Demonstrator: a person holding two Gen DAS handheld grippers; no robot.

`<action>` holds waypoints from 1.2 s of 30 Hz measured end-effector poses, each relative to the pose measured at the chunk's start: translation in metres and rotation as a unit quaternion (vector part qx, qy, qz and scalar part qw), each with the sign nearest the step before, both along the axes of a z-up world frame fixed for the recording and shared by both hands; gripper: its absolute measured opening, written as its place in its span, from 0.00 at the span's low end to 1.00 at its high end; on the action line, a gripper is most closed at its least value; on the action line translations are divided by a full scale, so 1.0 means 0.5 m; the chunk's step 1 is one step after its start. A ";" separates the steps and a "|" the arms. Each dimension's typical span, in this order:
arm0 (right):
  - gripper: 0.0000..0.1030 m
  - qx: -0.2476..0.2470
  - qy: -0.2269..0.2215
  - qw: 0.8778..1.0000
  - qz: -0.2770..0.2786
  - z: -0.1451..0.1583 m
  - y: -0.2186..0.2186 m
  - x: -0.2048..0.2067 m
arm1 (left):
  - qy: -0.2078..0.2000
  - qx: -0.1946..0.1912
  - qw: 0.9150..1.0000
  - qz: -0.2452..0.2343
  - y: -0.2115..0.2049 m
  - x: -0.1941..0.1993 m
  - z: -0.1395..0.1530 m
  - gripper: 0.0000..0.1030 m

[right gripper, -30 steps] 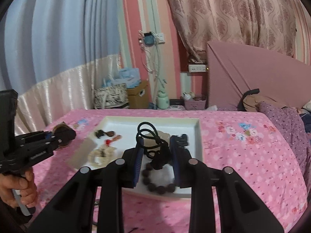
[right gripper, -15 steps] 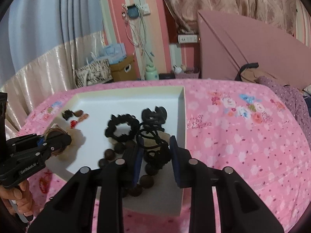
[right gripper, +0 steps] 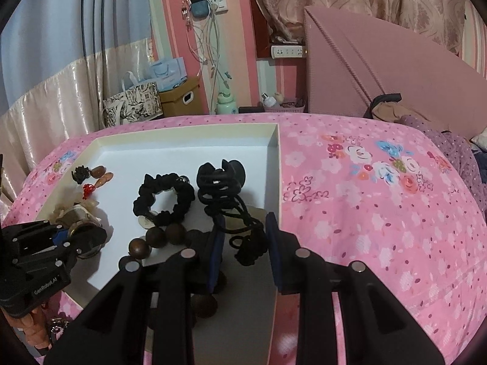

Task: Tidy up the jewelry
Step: 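Carry the watch and hair ties over the tray with both tools, then open both tools to drop the watch and hair ties into the tray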

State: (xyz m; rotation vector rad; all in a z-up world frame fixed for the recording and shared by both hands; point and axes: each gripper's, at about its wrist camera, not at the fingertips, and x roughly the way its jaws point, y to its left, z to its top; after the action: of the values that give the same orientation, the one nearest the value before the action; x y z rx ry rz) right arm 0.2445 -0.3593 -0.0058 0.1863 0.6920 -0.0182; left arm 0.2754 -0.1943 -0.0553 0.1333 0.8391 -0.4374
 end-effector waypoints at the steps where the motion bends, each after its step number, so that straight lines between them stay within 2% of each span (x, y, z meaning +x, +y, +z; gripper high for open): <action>1: 0.27 0.000 -0.001 1.000 0.000 0.000 0.000 0.001 | -0.001 0.000 1.000 0.001 0.001 -0.001 0.001 0.11; 10: 0.27 -0.010 -0.002 1.000 -0.001 0.001 0.008 0.003 | -0.005 -0.004 1.000 0.009 0.010 -0.008 0.001 0.12; 19: 0.27 -0.016 0.001 1.000 0.011 -0.001 0.015 0.000 | -0.011 -0.008 0.998 0.059 0.037 -0.007 0.002 0.12; 25: 0.27 -0.010 -0.001 1.000 0.016 -0.002 0.010 -0.002 | -0.011 0.009 0.998 0.063 0.030 -0.007 0.000 0.14; 31: 0.27 0.002 0.006 0.999 0.032 -0.007 0.002 0.001 | -0.002 -0.001 0.997 0.080 0.047 0.000 -0.002 0.15; 36: 0.26 -0.003 0.008 1.000 0.030 -0.008 0.010 0.000 | -0.005 0.010 0.997 0.078 0.040 -0.002 -0.003 0.15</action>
State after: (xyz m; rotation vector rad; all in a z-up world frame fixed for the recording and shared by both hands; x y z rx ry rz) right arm 0.2446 -0.3542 -0.0097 0.1587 0.7137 0.0360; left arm 0.2746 -0.1741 -0.0568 0.0868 0.8382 -0.2823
